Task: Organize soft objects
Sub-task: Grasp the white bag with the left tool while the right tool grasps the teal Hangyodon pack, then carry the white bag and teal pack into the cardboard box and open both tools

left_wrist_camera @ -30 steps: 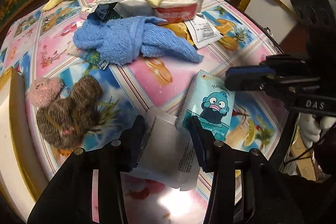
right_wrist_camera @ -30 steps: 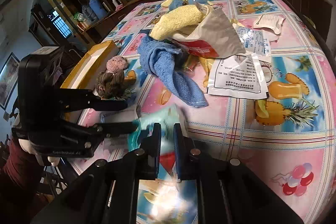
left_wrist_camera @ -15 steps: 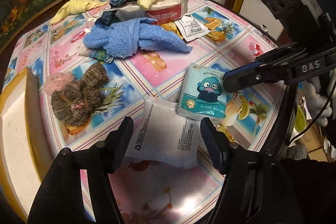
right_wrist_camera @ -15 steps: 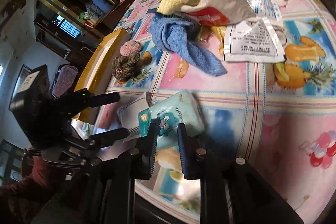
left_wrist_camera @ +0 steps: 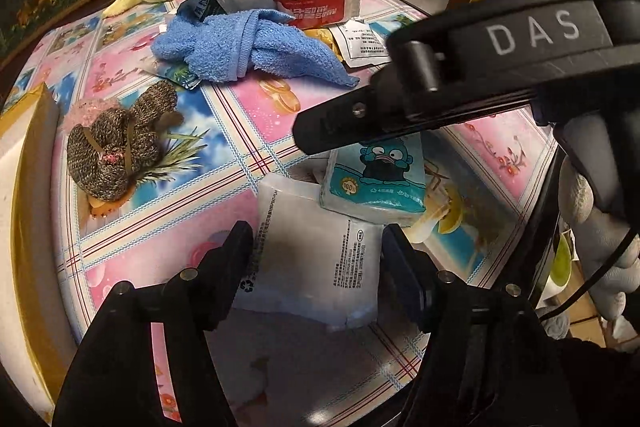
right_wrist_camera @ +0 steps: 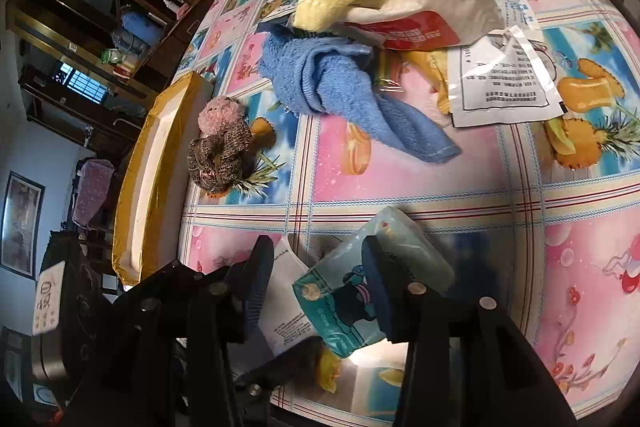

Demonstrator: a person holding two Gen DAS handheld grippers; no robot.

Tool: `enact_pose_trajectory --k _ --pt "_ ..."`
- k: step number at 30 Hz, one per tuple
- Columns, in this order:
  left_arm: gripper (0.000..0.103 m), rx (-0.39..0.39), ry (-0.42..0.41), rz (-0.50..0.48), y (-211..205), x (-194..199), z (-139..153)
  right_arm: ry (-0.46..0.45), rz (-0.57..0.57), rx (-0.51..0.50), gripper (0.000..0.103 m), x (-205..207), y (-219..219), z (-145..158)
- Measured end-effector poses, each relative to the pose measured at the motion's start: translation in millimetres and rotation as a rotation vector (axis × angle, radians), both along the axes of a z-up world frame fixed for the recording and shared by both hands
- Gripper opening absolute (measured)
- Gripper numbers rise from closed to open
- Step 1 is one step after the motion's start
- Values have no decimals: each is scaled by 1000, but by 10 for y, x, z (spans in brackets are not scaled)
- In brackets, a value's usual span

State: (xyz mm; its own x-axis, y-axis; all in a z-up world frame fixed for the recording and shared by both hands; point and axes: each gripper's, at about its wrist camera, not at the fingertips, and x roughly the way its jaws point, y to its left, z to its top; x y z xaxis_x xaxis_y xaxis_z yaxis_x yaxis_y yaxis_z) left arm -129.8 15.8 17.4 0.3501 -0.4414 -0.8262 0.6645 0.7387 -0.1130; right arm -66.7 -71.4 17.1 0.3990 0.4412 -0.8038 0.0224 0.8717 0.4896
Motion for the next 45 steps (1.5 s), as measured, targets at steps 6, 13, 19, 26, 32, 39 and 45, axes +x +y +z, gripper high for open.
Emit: enact_pose_trajectory --k 6,13,19,26,32,39,45 --pt "64 14 -50 0 -65 -130 -4 -61 -90 -92 51 -223 -201 233" --pt "22 -161 60 39 208 -5 3 87 -137 -70 55 -243 -174 -41" --pt "42 -182 65 32 359 -68 25 70 -119 -183 61 21 128 -71" --pt "55 -168 47 24 264 -156 79 -23 18 -388 23 161 400 -89" --pt "66 75 -85 -19 -228 -426 -42 -44 44 -282 11 60 216 -99" --pt "30 20 -106 -56 -360 -538 28 -94 -24 -199 10 -220 -221 5" --pt "15 -120 -12 49 65 -313 237 -151 -32 -149 10 -346 -342 158"
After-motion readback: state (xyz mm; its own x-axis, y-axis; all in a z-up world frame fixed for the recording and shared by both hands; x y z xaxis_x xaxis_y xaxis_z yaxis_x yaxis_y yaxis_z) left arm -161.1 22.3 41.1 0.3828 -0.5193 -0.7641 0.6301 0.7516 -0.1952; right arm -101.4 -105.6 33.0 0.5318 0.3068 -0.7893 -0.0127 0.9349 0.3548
